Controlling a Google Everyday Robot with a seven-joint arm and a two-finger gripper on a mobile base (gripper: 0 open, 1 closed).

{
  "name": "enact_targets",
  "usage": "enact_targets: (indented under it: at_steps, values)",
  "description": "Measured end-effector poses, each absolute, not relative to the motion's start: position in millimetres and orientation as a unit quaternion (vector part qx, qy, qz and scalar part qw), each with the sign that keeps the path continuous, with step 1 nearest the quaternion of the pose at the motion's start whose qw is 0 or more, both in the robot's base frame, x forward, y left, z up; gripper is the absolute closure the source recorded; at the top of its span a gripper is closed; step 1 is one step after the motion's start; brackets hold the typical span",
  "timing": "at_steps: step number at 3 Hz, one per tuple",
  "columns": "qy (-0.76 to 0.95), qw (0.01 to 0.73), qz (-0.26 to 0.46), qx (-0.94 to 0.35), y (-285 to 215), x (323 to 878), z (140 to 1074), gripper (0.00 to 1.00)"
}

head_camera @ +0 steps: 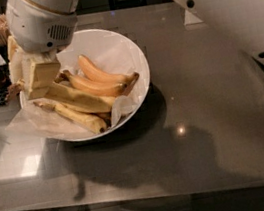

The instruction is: Pick banana from white bowl

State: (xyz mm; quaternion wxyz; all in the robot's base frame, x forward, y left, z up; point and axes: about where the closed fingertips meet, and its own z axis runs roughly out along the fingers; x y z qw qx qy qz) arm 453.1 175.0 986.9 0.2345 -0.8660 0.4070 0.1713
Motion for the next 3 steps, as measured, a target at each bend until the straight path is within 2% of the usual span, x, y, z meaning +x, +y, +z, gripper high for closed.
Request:
enact_targets:
  at_steps: [1,2,3]
  values:
    - [0.356,0.270,0.091,-0.890,183,388,1027,1.00]
    - [0.338,0.289,0.050,-0.894,177,356,1049,1.00]
    - [0.338,0.289,0.050,-0.894,177,356,1049,1.00]
